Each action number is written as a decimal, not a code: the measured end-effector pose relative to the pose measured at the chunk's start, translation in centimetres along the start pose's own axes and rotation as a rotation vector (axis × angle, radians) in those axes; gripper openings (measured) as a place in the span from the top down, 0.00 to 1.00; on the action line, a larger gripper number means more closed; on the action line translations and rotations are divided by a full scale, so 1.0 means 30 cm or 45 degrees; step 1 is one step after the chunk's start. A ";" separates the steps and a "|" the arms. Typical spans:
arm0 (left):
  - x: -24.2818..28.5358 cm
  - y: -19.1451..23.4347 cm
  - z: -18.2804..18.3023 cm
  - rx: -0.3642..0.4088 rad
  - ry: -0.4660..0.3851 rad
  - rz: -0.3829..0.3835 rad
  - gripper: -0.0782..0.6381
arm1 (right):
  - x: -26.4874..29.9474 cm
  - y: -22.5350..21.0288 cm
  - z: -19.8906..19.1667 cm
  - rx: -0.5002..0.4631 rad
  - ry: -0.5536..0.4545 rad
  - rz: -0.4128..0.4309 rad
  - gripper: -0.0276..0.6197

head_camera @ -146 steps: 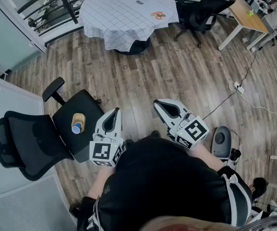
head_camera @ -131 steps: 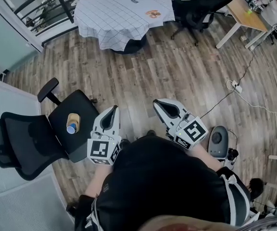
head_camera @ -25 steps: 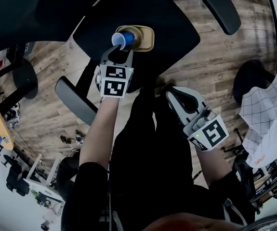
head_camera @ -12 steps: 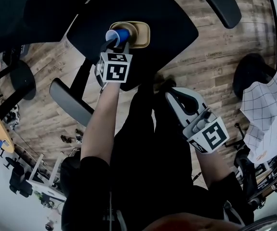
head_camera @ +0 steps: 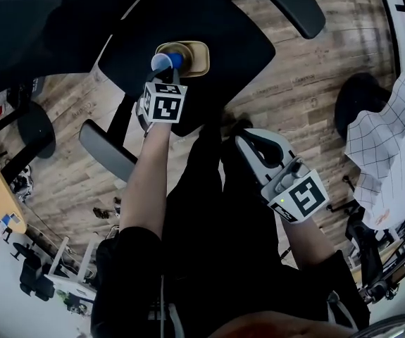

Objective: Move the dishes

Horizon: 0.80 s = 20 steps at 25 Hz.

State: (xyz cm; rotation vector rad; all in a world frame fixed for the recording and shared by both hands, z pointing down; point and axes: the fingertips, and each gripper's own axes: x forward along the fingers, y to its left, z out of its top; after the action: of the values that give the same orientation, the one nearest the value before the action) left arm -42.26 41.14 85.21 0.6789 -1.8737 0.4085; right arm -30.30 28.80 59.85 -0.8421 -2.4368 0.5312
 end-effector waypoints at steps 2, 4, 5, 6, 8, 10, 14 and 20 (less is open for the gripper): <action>-0.041 -0.021 0.009 0.017 0.000 -0.010 0.87 | -0.019 0.025 0.036 -0.008 -0.001 -0.006 0.92; -0.088 -0.037 0.030 0.028 -0.010 -0.016 0.87 | -0.034 0.050 0.082 -0.028 -0.009 -0.008 0.92; -0.114 -0.045 0.047 0.034 -0.021 -0.017 0.87 | -0.041 0.063 0.105 -0.041 -0.016 -0.010 0.92; -0.142 -0.056 0.065 0.041 -0.035 -0.019 0.87 | -0.050 0.077 0.127 -0.052 -0.022 -0.014 0.92; -0.204 -0.091 0.088 0.056 -0.061 -0.033 0.87 | -0.077 0.113 0.164 -0.064 -0.027 -0.025 0.92; -0.273 -0.130 0.085 0.059 -0.075 -0.054 0.87 | -0.104 0.163 0.193 -0.054 -0.030 -0.024 0.92; -0.414 -0.196 0.086 0.099 -0.096 -0.076 0.87 | -0.164 0.260 0.276 -0.061 -0.073 0.004 0.92; -0.643 -0.374 0.072 0.280 -0.133 -0.080 0.87 | -0.353 0.379 0.339 -0.141 -0.149 0.026 0.92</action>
State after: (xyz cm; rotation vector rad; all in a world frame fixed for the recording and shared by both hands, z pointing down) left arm -31.30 36.26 66.26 0.9197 -1.9170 0.5524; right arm -23.70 28.25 42.49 -0.9046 -2.5871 0.4687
